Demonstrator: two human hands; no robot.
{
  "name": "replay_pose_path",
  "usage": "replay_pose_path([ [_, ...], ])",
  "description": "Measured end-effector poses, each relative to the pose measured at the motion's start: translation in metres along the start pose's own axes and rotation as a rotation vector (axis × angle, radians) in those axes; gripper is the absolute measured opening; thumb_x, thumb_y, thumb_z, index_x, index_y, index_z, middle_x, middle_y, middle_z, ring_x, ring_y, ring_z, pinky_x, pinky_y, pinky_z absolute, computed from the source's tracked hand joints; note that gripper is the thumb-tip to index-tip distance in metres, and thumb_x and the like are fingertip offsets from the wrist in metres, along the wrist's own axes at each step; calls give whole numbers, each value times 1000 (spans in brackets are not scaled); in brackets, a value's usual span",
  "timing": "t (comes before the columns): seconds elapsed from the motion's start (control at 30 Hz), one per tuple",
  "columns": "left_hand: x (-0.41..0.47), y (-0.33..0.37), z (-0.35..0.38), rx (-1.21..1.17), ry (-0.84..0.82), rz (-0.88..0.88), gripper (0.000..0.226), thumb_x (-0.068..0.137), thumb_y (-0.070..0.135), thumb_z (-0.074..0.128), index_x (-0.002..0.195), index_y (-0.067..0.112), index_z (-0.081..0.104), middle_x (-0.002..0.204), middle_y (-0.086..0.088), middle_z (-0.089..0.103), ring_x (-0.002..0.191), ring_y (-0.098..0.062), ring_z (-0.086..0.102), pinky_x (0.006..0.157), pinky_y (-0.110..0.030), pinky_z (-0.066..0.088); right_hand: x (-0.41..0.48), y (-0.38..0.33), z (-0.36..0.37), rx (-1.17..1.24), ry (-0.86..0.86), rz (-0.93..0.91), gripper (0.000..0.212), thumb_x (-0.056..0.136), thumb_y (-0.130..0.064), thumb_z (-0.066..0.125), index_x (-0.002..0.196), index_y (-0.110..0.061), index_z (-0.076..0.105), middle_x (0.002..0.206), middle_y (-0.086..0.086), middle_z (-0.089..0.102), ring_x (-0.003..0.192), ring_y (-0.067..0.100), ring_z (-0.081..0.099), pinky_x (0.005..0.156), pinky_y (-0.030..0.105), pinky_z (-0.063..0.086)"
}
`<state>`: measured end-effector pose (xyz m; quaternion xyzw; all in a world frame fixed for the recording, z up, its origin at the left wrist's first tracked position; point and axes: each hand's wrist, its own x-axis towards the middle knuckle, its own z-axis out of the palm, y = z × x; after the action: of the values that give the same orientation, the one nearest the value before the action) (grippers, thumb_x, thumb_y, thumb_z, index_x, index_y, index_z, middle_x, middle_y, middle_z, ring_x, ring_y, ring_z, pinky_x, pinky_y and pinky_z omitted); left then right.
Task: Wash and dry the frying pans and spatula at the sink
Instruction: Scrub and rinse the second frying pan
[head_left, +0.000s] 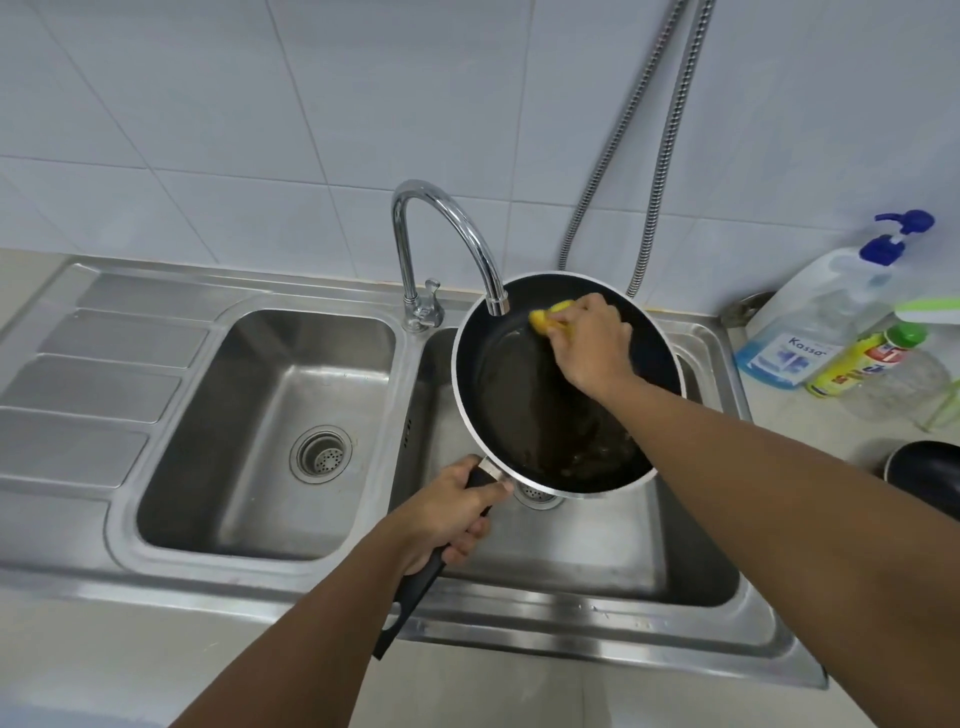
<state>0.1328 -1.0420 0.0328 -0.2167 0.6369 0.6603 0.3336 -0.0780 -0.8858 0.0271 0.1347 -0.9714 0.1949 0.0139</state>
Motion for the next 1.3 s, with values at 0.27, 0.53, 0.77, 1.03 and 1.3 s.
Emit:
replay_pose_path([
  [0.27,3,-1,3,-57,8,-1,28,101,39,60,122,23,51,59,2,41,44,-8,31,41,-23,25,-33,-28,11,239,-475,-359,26,72,-27,80,96,-37,74,110,-7,60,107,19,55,100,40,45],
  [0.53,1,-7,-7,-107,-18,-49,26,102,41,58,110,17,50,59,1,40,44,-9,28,38,-22,24,-64,41,-34,-40,-649,-317,12,70,-30,80,67,-24,70,88,-15,56,90,0,51,85,30,47],
  [0.77,-1,-6,-6,-71,-11,-33,29,103,39,56,123,20,50,58,3,40,43,-9,29,38,-22,25,4,55,-24,-214,-286,-186,22,94,-24,67,112,-18,79,118,15,57,112,35,57,100,40,45],
  [1.03,0,0,-8,-51,3,27,10,103,37,57,113,39,53,57,2,40,44,-9,31,39,-24,29,1,-41,16,213,-428,-267,44,90,-30,76,133,-25,67,128,-1,45,122,17,43,107,29,32],
  [1.3,4,-2,-18,-134,72,-3,20,103,37,57,122,32,53,57,2,42,45,-9,32,39,-22,28,-62,11,-1,194,-589,-306,13,73,-21,81,78,-25,70,105,-5,52,96,7,54,86,26,43],
])
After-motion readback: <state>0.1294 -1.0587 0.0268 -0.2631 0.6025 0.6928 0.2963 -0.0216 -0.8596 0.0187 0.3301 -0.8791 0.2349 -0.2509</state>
